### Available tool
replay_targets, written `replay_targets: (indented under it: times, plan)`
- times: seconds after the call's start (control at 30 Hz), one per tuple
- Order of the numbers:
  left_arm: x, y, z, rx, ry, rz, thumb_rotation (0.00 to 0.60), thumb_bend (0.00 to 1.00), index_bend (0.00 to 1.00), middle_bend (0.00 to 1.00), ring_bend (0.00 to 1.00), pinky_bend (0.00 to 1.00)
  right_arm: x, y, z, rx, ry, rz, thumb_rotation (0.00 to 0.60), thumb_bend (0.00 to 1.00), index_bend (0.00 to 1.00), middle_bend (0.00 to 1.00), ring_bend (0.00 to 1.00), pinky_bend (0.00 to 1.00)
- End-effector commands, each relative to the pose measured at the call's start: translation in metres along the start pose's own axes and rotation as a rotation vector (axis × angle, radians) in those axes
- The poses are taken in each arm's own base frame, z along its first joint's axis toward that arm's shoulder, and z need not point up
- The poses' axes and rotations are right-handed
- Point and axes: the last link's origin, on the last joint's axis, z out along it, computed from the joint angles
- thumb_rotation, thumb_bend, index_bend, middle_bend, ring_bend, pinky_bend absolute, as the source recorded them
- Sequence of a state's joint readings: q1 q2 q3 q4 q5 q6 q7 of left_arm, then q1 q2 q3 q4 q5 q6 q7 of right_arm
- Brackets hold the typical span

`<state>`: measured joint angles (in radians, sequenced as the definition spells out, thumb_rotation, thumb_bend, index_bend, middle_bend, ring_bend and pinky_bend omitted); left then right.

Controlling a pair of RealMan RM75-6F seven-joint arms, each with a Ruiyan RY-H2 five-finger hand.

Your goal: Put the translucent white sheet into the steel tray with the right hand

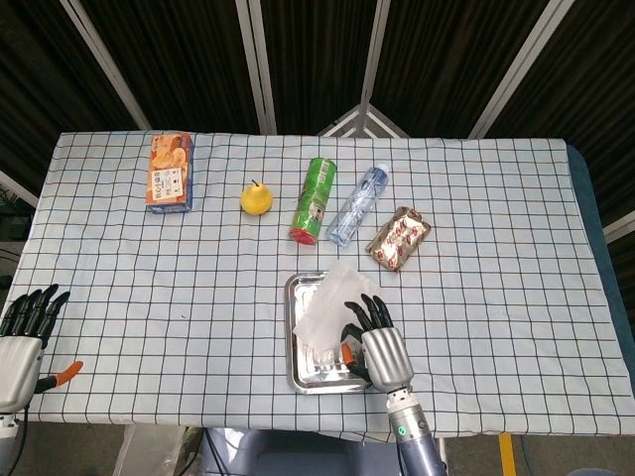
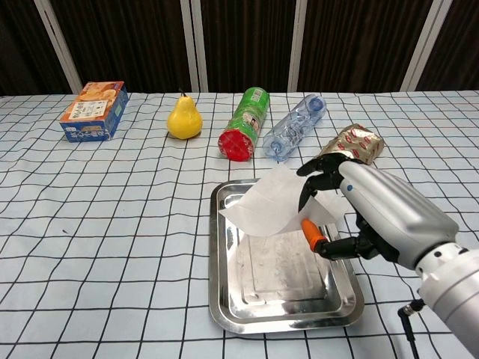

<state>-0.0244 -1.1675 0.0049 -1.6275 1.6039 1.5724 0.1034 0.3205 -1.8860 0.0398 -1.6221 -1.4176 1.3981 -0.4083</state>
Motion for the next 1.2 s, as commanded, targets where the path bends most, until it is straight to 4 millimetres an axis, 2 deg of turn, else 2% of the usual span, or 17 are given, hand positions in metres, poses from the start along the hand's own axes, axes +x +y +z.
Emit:
replay_targets:
  times: [0.03,0.43,0.93,1.2]
  plan:
    - [0.0,-0.001,-0.001,-0.001,-0.002,0.005,0.6,0.07,0.0,0.0,0.0,0.0,0.002,0.003,-0.005,0.003,-0.004,0.009,0.6,0.58,0.66,0.2,0.0,0.0]
    - [0.006,-0.01,-0.001,0.037,0.019,0.014,0.6,0.07,0.0,0.0,0.0,0.0,0.006,0.019,-0.021,0.103,-0.059,0.031,0.6,0.58,0.66,0.2,0.0,0.0]
    - [0.007,-0.015,0.002,0.069,0.02,0.013,0.6,0.07,0.0,0.0,0.0,0.0,-0.009,0.02,-0.009,0.243,-0.124,0.06,0.6,0.58,0.66,0.2,0.0,0.0]
    - [0.007,-0.015,0.003,0.07,0.016,0.013,0.6,0.07,0.0,0.0,0.0,0.0,-0.01,0.025,-0.01,0.294,-0.138,0.074,0.6,0.58,0.66,0.2,0.0,0.0]
